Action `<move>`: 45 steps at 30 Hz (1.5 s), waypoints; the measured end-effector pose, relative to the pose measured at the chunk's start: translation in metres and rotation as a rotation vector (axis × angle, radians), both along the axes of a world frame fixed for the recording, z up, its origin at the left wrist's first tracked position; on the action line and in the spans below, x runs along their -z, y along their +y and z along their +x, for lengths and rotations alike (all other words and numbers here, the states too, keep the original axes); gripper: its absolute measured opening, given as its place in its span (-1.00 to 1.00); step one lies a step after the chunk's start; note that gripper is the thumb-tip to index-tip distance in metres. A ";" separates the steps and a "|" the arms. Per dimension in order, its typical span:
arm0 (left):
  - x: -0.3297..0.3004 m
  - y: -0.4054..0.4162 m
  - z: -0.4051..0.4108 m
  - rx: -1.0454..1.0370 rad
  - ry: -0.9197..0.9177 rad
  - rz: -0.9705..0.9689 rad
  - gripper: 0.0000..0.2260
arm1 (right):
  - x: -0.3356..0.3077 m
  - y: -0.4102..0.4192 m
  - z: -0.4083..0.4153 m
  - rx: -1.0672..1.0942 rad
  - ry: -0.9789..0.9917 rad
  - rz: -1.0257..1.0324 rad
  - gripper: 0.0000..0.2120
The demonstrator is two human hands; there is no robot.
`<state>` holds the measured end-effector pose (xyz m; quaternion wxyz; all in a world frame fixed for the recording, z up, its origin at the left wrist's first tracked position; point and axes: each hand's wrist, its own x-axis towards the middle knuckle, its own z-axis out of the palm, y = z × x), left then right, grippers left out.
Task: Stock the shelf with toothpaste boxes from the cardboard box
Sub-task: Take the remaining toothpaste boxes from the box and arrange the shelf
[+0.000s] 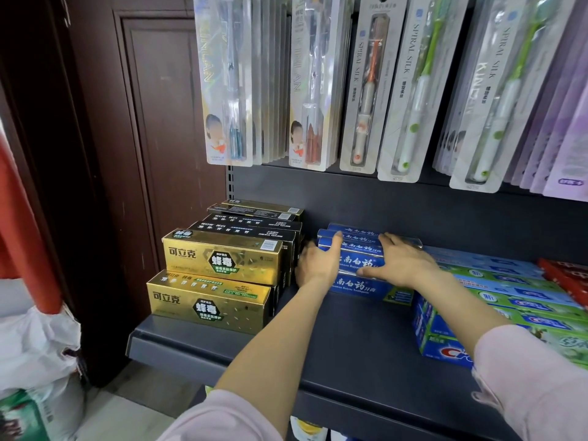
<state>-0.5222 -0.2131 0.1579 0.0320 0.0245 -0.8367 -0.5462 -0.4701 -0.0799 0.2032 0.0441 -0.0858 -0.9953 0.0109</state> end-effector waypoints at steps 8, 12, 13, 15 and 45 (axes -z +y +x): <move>0.000 0.000 -0.002 0.036 0.040 0.049 -0.30 | -0.001 -0.001 -0.001 -0.015 -0.005 -0.003 -0.02; 0.001 0.000 -0.006 0.024 0.030 0.111 -0.32 | 0.001 -0.001 0.001 -0.021 0.013 -0.008 -0.03; 0.002 0.001 -0.007 0.015 0.032 0.112 -0.33 | 0.001 0.000 0.001 -0.023 0.016 -0.010 -0.03; 0.003 0.001 -0.009 0.003 0.038 0.124 -0.37 | 0.002 0.001 0.000 -0.024 0.014 -0.017 -0.03; -0.058 0.011 -0.028 0.174 0.003 -0.362 -0.60 | -0.004 0.029 0.006 0.005 -0.025 -0.161 -0.07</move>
